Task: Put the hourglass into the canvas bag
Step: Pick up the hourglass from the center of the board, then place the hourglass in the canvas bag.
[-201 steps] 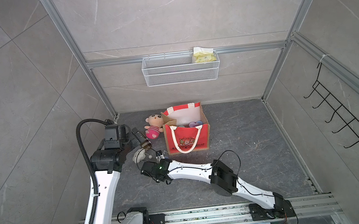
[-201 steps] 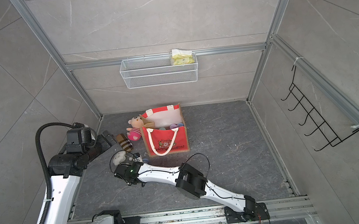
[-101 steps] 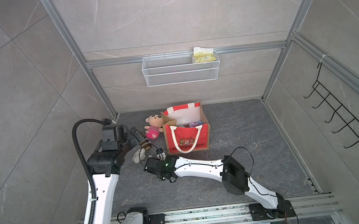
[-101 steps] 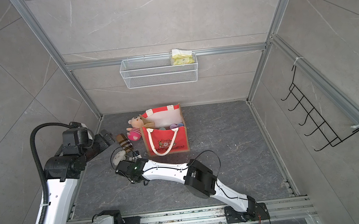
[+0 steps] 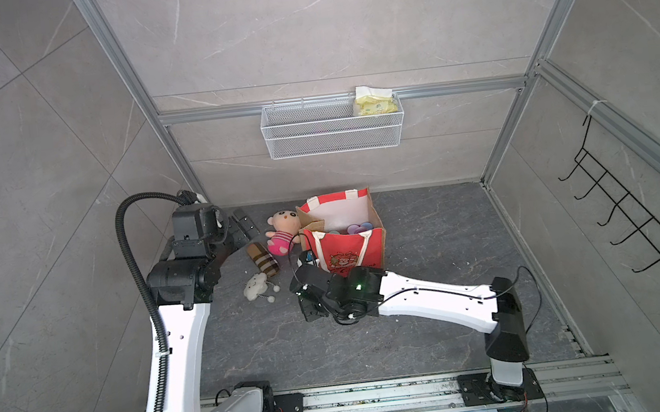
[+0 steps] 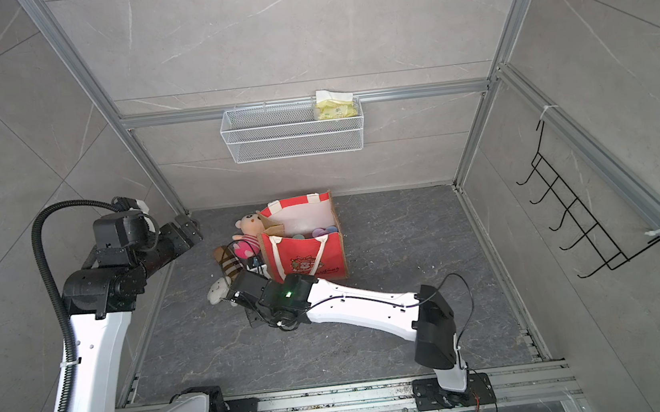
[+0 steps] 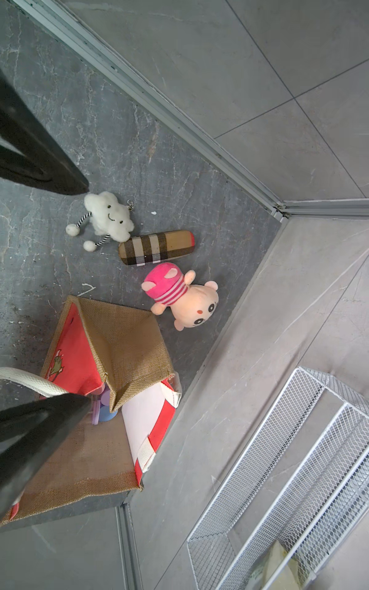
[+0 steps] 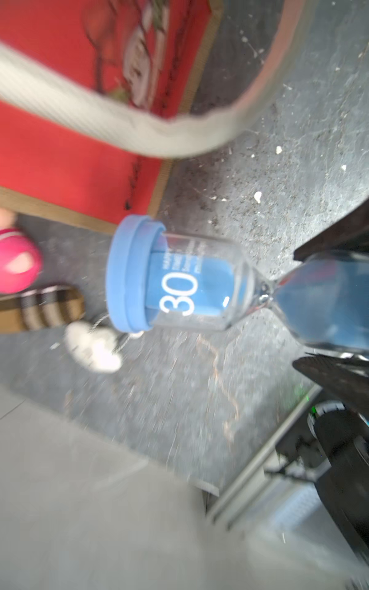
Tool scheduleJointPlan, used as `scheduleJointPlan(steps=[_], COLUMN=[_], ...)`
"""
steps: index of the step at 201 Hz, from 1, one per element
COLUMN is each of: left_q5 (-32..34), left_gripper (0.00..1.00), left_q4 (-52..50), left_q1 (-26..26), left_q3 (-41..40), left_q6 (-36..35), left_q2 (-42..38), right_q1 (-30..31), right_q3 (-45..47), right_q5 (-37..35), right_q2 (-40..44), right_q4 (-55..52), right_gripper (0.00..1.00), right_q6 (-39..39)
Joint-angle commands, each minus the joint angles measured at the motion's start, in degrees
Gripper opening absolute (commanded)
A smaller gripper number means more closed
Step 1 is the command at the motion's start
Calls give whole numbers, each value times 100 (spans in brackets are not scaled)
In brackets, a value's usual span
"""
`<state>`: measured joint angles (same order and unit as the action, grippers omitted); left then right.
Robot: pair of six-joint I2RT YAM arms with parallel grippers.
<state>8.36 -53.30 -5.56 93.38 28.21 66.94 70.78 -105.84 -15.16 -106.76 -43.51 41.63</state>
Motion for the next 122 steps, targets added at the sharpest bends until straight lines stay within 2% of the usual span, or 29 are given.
scheduleJointPlan(steps=[1, 32, 67, 82, 122], left_q5=[-260, -788, -1541, -1796, -1925], left_gripper=[100, 100, 95, 93, 91], left_q4=[-83, 31, 304, 427, 678], left_q1=[53, 64, 60, -15, -396], left_q3=[371, 545, 540, 523, 569], left_q6=[-253, -142, 162, 220, 264], left_q2=[238, 646, 1163, 1411, 2144], right_q1=[-79, -317, -963, -1216, -1787], right_q3=[-65, -287, -464, -561, -1106], right_q5=[-32, 198, 678, 873, 1048], right_q2=[567, 947, 1102, 1011, 438], right_q4=[175, 69, -92, -160, -397], right_gripper=[0, 0, 0, 0, 0], right_q6=[-335, -415, -452, -567, -1006])
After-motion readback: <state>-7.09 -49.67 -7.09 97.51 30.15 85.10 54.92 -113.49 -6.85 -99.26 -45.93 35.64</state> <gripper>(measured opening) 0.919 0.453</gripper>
